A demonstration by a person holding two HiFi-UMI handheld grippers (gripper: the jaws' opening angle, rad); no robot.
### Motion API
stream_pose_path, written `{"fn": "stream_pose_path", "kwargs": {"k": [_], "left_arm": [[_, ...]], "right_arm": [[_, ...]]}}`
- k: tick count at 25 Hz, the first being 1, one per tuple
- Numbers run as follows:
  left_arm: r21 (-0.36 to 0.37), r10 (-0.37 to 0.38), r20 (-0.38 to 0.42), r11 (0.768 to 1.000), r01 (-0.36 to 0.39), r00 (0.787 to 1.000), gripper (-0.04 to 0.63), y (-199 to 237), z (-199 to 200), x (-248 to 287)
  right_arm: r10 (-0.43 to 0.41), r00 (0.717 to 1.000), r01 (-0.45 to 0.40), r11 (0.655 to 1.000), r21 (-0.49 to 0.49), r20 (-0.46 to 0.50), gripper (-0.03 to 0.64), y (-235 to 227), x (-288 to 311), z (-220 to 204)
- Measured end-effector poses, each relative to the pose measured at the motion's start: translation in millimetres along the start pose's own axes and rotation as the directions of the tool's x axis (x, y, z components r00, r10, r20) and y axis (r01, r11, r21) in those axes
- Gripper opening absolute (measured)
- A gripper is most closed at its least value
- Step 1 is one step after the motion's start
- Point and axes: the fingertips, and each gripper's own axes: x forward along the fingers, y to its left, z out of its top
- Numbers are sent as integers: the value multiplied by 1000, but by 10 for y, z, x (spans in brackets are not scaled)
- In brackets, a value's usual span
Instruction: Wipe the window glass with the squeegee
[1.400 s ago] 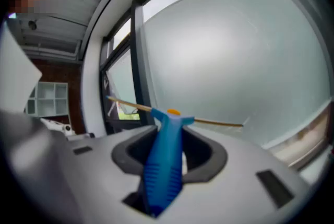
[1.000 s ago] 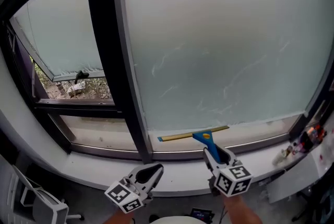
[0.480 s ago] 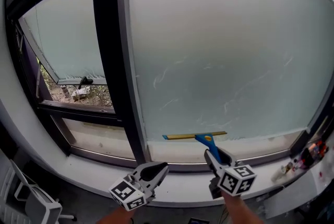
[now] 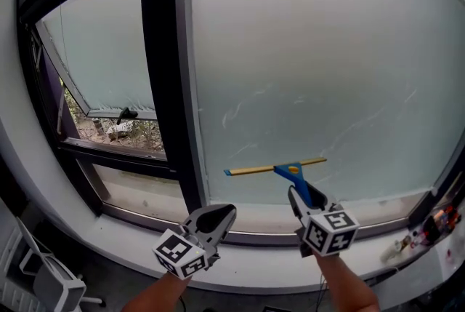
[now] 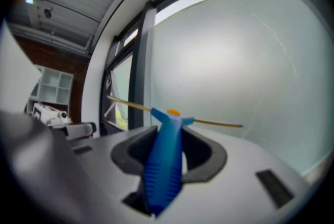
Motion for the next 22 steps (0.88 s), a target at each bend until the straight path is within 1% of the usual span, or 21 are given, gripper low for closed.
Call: {"fn": "stream_pose_path", "kwargs": {"k": [3,6,13,17,22], "left_arm": [[25,13,17,1000,-13,1000,34,227,203,67],[40,18,24,999,-19,1000,34,456,366,131],[100,-33,36,995,30,999,34,770,761,325],[147,-60,45,988,52,997,34,863,1002,462],[187,-84,78,980,69,993,34,964,1309,592]], "right_arm": [[-20,1000,21,999,-25,21,155,63,218,198],[-39,999,40,999,-37,24,155,124,405,309],[-94,994,97,994,-51,52,155,150,690,608],[-116,988,124,989,-74,107,155,195,828,900],[-172,968,199,969,-143,183,155,203,1026,1424]]}}
